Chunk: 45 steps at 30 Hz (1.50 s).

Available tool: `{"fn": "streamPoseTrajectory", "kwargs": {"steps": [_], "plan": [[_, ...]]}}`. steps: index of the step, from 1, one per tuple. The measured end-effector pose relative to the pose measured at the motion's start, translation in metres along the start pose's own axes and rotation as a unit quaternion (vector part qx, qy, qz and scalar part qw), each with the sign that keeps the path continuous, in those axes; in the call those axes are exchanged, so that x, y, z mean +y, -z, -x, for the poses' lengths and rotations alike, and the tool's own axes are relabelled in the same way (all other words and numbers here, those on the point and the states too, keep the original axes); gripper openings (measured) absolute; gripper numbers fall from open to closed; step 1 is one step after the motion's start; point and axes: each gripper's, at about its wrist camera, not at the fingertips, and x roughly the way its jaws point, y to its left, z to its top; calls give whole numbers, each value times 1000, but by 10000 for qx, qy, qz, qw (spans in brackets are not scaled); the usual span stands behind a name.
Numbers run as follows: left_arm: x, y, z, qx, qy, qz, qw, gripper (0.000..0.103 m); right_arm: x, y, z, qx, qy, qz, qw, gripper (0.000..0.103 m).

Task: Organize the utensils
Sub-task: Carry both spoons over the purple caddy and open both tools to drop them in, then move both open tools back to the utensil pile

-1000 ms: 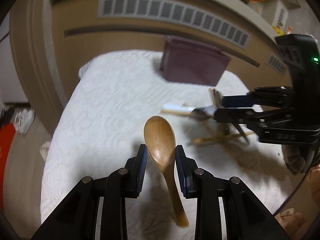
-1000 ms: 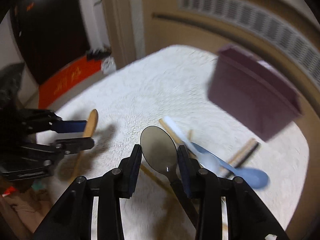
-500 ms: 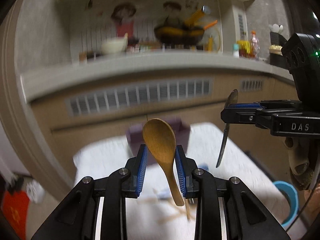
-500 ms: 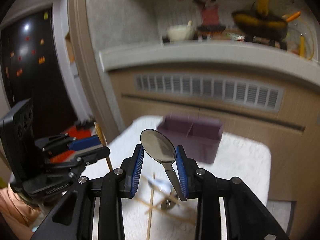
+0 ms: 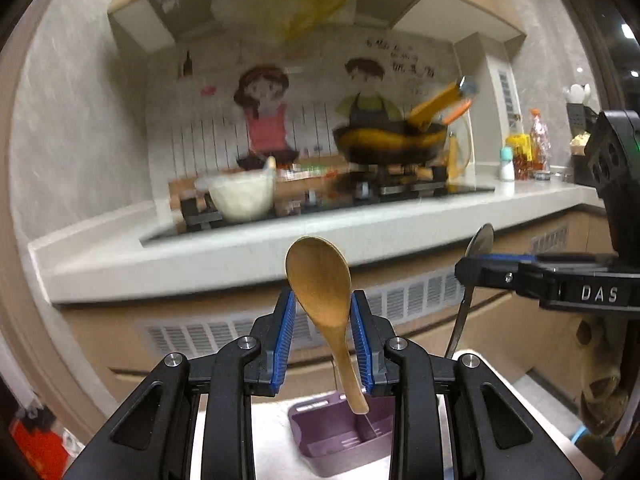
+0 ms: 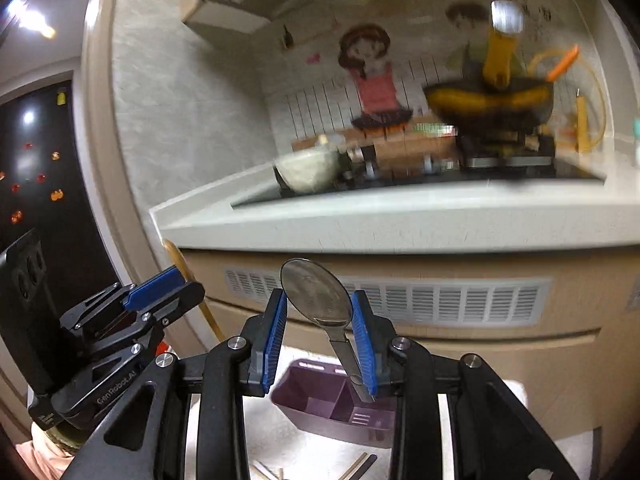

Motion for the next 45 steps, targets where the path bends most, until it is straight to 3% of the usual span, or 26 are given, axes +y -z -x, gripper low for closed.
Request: {"fn": "streamPoseTrajectory", "kwargs": {"steps": [6, 12, 15, 17, 21, 24, 26, 28, 30, 35, 40, 42, 43, 44, 45], "plan": [[12, 57, -84, 777, 192, 275, 9964, 29, -31, 44, -85, 764, 104, -238, 9967, 31], [12, 113, -142, 1472, 323, 539, 9871, 30, -41, 83, -125, 1230, 327, -117, 9918, 32], [13, 126, -152, 1610, 388, 642, 9841, 44, -43, 95, -133, 1446, 434, -87, 9885, 35], [14, 128, -149, 1519, 384, 687, 9852, 52, -39, 100, -132, 1378, 644, 89, 9883, 45], [18, 122, -127, 1343, 305, 757, 9876, 54, -26, 102, -114, 1059, 1009, 540, 9878, 59], [21, 118, -104, 1208, 178, 838, 9890, 59, -16, 101, -96, 849, 1167, 757, 9866, 78], [27, 122, -83, 1169, 121, 861, 9893, 64, -7, 107, -81, 673, 1333, 918, 9845, 98], [27, 130, -67, 1218, 104, 863, 9887, 67, 0, 115, -67, 481, 1484, 1008, 9826, 102], [22, 144, -50, 1365, 112, 819, 9872, 67, 6, 127, -57, 427, 1623, 1112, 9795, 102], [13, 187, -16, 1820, 150, 710, 9806, 71, 15, 165, -49, 1287, 1180, 1305, 9760, 102], [6, 227, 7, 2304, 228, 741, 9700, 71, 27, 204, -42, 1871, 891, 1546, 9660, 100], [5, 240, 16, 2482, 279, 770, 9652, 71, 32, 220, -34, 2046, 846, 1715, 9600, 76], [3, 245, 21, 2525, 289, 769, 9641, 71, 33, 230, -29, 2279, 694, 1691, 9564, 52], [2, 248, 25, 2555, 304, 766, 9633, 71, 32, 236, -27, 2474, 563, 1584, 9542, 36], [0, 252, 28, 2586, 320, 770, 9624, 72, 29, 244, -24, 2649, 468, 1418, 9526, 33]]}}
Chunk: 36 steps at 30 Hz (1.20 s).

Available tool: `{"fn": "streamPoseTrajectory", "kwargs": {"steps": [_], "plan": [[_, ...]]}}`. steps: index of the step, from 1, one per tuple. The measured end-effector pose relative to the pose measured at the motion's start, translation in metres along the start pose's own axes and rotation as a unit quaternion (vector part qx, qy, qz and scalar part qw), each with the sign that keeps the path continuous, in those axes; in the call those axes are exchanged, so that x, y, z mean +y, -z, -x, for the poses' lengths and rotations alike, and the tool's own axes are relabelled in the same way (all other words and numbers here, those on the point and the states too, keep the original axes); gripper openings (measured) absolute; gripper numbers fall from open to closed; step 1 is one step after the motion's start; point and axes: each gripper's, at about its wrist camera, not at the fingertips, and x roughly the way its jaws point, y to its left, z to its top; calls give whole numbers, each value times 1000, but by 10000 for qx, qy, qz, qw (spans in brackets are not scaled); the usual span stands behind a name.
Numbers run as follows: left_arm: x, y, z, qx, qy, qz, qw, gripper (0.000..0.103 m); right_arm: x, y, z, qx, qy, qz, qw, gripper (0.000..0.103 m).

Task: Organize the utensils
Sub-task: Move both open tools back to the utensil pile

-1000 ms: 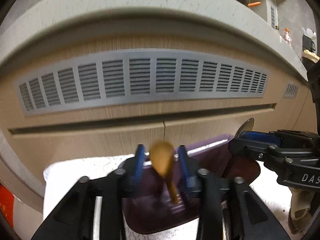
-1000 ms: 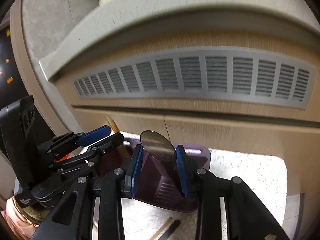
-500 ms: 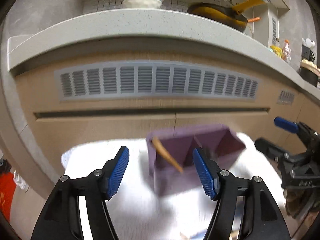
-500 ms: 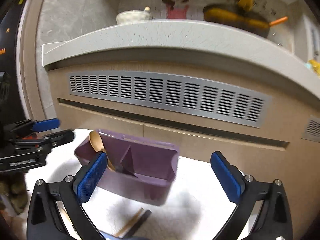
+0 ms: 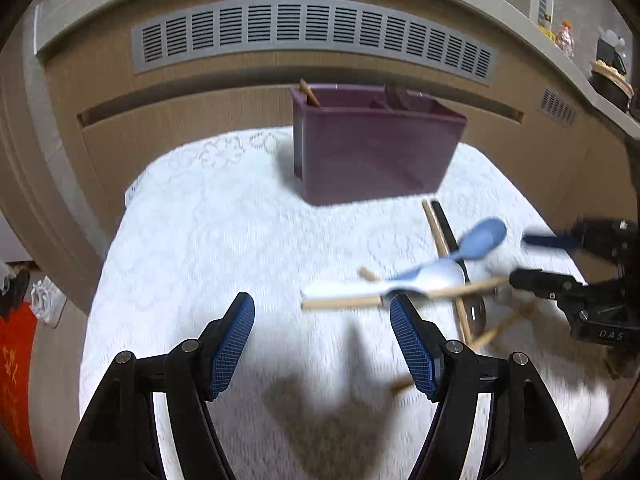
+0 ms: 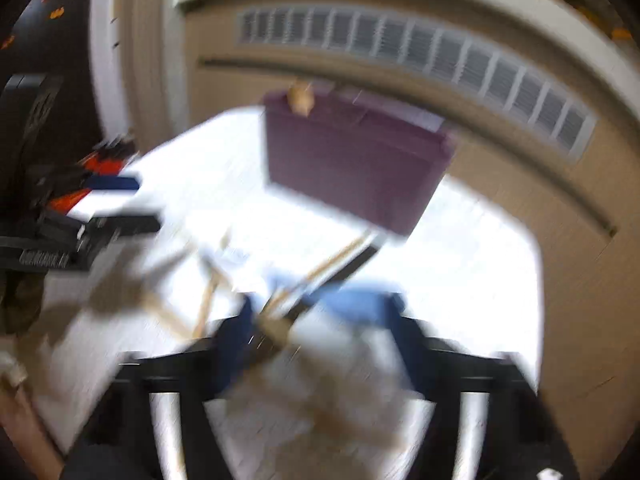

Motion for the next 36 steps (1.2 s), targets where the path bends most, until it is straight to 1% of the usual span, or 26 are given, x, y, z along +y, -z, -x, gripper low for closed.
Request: {"fn": "streamPoseTrajectory", "kwargs": {"steps": [2, 4, 7, 9, 11, 13, 14, 15, 16, 17, 20, 22, 25, 26, 27, 28, 29, 31, 32, 34, 36], "plan": [[0, 5, 1, 32, 56, 28, 10000, 72, -2, 13, -1, 116, -2, -153, 9998, 32], [-1, 7, 0, 54, 118, 56, 9999, 72, -7, 24, -5, 179, 114, -395, 9990, 32], [-5, 7, -2, 95, 181, 59, 9998, 72, -19, 31, -14, 281, 11, -781, 9965, 32], [-7, 8, -2, 113, 194, 34, 9997, 72, -20, 31, -17, 268, -22, -835, 9961, 32], [-9, 8, -1, 122, 215, 19, 9997, 75, -17, 28, -18, 252, -33, -764, 9968, 32], [-10, 8, -2, 138, 230, 6, 9996, 76, -16, 25, -23, 285, 92, -701, 9971, 32], [-10, 9, -3, 155, 222, -1, 9996, 76, -16, 23, -26, 325, 245, -711, 9966, 32], [-10, 9, -4, 167, 220, 2, 9996, 76, -19, 22, -27, 335, 395, -773, 9957, 32], [-9, 9, -4, 174, 227, 5, 9996, 76, -22, 22, -26, 334, 401, -879, 9948, 32], [-8, 9, -5, 181, 231, 14, 9996, 76, -24, 22, -24, 339, 304, -1012, 9938, 32], [-5, 8, -8, 201, 226, 40, 9995, 76, -31, 22, -17, 424, -243, -1589, 9861, 32], [-4, 6, -11, 209, 238, 77, 9995, 76, -33, 23, -21, 546, -509, -2026, 9764, 32], [-2, 5, -14, 223, 287, 176, 9992, 77, -34, 23, -34, 654, -749, -2607, 9603, 32], [-2, 5, -14, 226, 301, 190, 9991, 77, -34, 21, -38, 634, -729, -2743, 9568, 32], [-2, 5, -14, 224, 310, 192, 9991, 77, -34, 17, -41, 553, -620, -2881, 9540, 33], [-2, 6, -13, 218, 312, 180, 9991, 77, -34, 15, -43, 513, -571, -2940, 9527, 35], [-1, 6, -12, 204, 314, 165, 9992, 78, -34, 11, -46, 456, -522, -3047, 9499, 40], [0, 7, -9, 181, 315, 158, 9992, 80, -35, 6, -50, 372, -477, -3186, 9459, 47], [1, 7, -8, 162, 315, 166, 9992, 80, -34, 3, -53, 331, -390, -3202, 9460, 49], [4, 8, -7, 144, 318, 196, 9992, 80, -30, -5, -58, 305, -137, -3021, 9527, 49], [6, 8, -8, 137, 327, 214, 9991, 80, -26, -10, -62, 289, 29, -2835, 9585, 49]]}}
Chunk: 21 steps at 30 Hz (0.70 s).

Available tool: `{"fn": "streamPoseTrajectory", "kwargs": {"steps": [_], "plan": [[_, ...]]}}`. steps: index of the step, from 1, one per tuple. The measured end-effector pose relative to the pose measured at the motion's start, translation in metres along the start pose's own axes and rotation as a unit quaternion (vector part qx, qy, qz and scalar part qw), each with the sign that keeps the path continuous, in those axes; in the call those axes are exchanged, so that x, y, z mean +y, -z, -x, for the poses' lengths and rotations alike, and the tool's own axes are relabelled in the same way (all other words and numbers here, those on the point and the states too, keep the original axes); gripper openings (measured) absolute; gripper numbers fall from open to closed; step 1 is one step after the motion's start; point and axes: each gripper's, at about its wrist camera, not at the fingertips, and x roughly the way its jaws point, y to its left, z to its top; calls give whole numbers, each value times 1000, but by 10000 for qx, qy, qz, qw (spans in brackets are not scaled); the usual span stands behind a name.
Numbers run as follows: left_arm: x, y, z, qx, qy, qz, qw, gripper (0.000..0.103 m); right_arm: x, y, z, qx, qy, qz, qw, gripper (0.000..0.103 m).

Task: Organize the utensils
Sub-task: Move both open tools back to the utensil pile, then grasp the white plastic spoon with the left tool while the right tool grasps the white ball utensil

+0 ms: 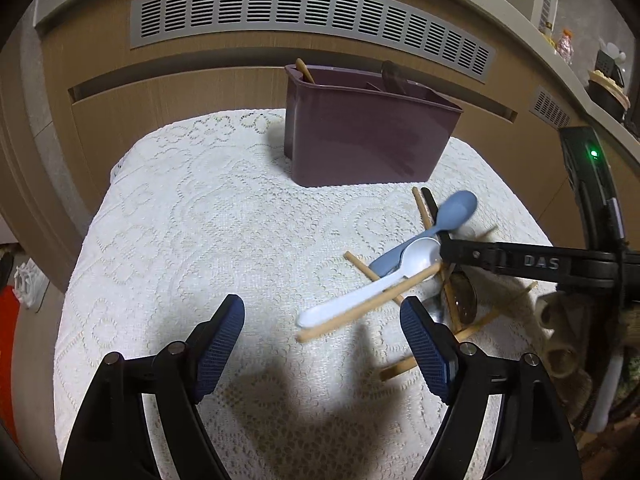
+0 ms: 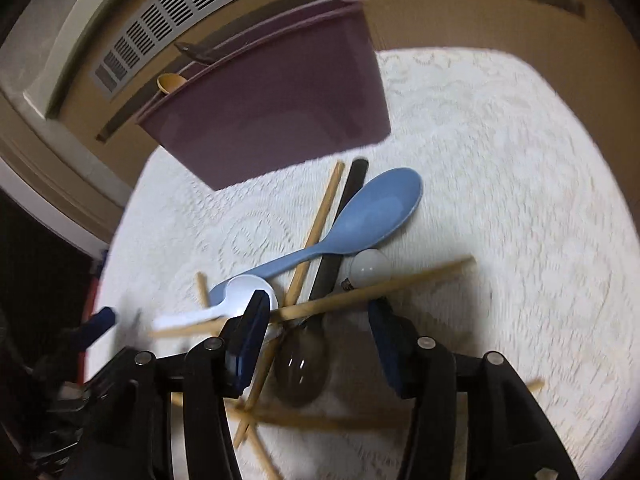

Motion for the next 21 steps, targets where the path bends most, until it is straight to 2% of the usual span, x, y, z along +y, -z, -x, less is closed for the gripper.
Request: {"fn": "streamPoseTrajectory", "kwargs": {"steps": [4, 7, 9, 11, 13, 16, 17, 19, 21], "plan": [[-1, 1, -1, 30, 65, -72, 9999, 80, 2, -6, -6, 17, 245, 336, 9991, 50], [-9, -2, -4, 49, 433, -345, 9985, 80, -7, 0, 5, -79, 447, 609, 9971, 53], [-16, -5, -9, 106, 687, -542, 9961, 72, -14, 5, 14, -169, 536, 709, 9959, 57], [-26, -10, -21, 303, 870, -804, 9925, 48, -19, 11, 21, -230, 554, 748, 9954, 57], [-40, -14, -29, 437, 1034, -1044, 9882, 42, -24, 15, 31, -312, 531, 796, 9949, 57], [-57, -20, -37, 584, 1359, -1251, 9811, 41, -27, 22, 43, -463, 532, 921, 9932, 58], [-61, -21, -40, 641, 1388, -1272, 9800, 41, -28, 24, 46, -509, 524, 954, 9928, 58], [-68, -24, -52, 797, 1112, -1256, 9826, 41, -31, 27, 52, -551, 481, 991, 9924, 58], [-69, -28, -63, 981, 1043, -1115, 9834, 41, -35, 31, 55, -611, 505, 1003, 9918, 58]]}}
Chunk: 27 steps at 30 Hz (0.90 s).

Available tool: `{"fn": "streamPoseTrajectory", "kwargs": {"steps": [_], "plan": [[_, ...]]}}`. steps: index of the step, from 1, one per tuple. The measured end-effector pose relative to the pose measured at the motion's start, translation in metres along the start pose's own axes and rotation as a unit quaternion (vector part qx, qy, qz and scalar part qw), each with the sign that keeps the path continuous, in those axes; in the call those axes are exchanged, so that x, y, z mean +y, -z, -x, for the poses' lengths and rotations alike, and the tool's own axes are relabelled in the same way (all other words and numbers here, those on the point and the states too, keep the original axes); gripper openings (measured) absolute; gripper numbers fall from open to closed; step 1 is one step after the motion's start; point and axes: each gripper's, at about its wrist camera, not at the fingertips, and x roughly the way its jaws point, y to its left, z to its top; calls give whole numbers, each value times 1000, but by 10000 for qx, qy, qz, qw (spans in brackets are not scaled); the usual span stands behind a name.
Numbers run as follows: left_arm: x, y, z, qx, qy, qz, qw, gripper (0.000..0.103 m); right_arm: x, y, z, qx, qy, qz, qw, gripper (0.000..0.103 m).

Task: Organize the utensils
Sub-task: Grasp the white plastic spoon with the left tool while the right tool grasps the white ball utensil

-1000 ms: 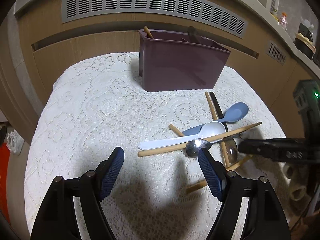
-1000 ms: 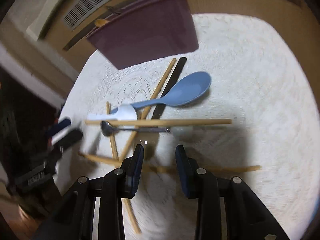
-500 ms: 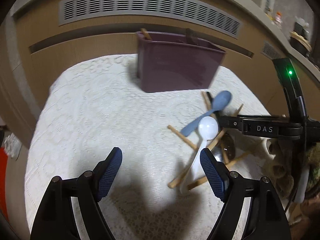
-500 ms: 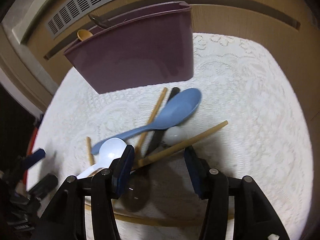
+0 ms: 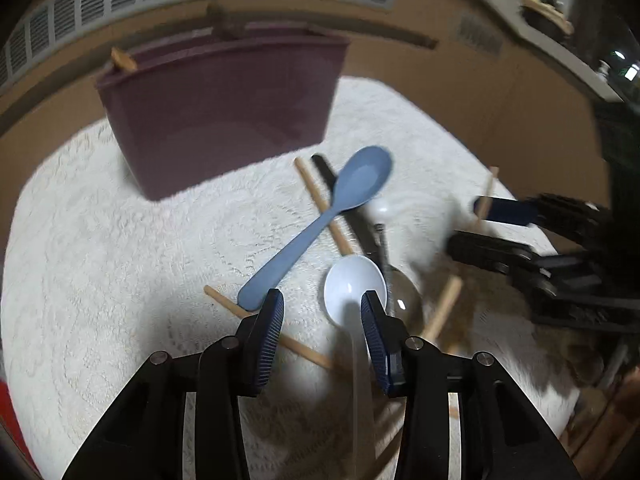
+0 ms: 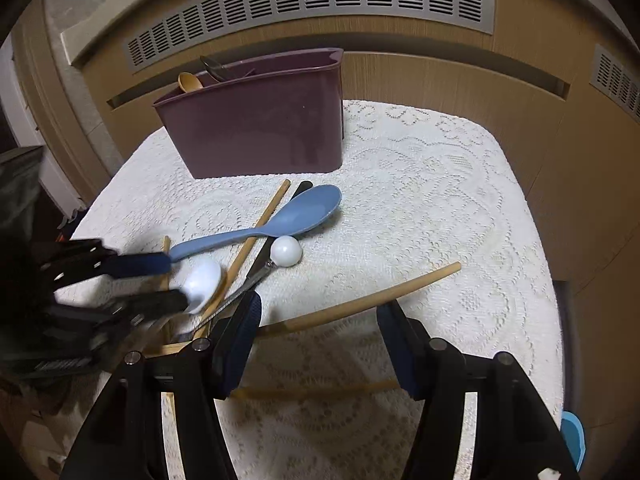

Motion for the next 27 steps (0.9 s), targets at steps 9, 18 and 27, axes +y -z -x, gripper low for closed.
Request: {"fn": "streamPoseTrajectory", "kwargs": {"steps": [9, 18, 27], "plan": [[-18, -9, -6, 289, 118, -27, 9995, 42, -24, 12, -2, 69, 166, -168, 9997, 64], [-30, -6, 10, 156, -15, -371, 9992, 46, -40, 18, 8, 9, 387, -336, 9987, 71], [-30, -2, 13, 187, -121, -533, 9983, 47, -41, 22, 15, -84, 415, -317, 9986, 72]]}}
